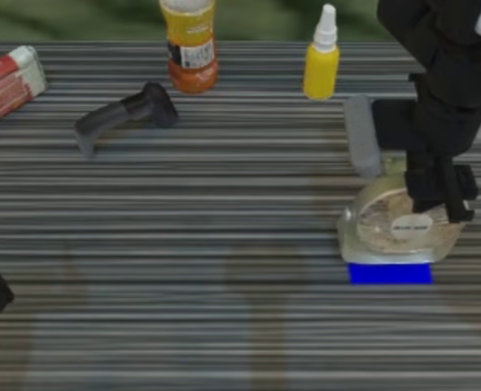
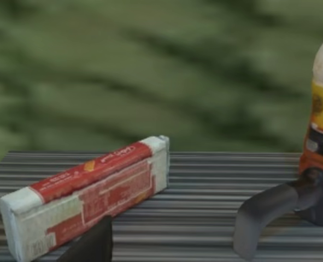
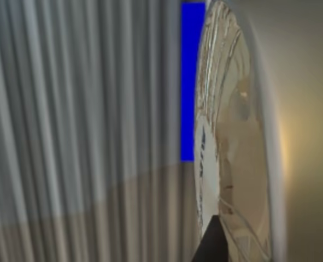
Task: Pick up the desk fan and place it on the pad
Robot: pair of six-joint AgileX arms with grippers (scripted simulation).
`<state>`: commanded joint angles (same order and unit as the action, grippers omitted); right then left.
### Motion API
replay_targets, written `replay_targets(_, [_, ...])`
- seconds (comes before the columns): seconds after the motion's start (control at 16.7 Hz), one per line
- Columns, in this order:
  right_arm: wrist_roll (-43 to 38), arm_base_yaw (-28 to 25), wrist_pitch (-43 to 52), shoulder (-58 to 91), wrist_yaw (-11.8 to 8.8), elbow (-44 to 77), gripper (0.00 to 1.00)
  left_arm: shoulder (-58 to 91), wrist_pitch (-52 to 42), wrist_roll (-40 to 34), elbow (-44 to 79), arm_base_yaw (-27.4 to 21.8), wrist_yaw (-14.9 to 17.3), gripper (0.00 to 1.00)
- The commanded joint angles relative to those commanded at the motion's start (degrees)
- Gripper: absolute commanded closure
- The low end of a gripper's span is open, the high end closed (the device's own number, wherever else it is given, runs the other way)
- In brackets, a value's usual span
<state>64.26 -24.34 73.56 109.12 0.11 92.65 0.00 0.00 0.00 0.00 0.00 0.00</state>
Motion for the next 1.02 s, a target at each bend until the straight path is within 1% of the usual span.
replay_targets(0.18, [0.0, 0.0, 0.0, 0.0, 0.0, 0.0, 1.00, 0.0, 0.0, 0.0, 0.0, 0.0, 0.0, 0.00])
replay_targets(0.96, [0.0, 0.0, 0.0, 0.0, 0.0, 0.0, 0.02, 0.0, 0.0, 0.0, 0.0, 0.0, 0.0, 0.00])
replay_targets(1.02, [0.0, 0.0, 0.0, 0.0, 0.0, 0.0, 0.00, 0.0, 0.0, 0.0, 0.0, 0.0, 0.0, 0.00])
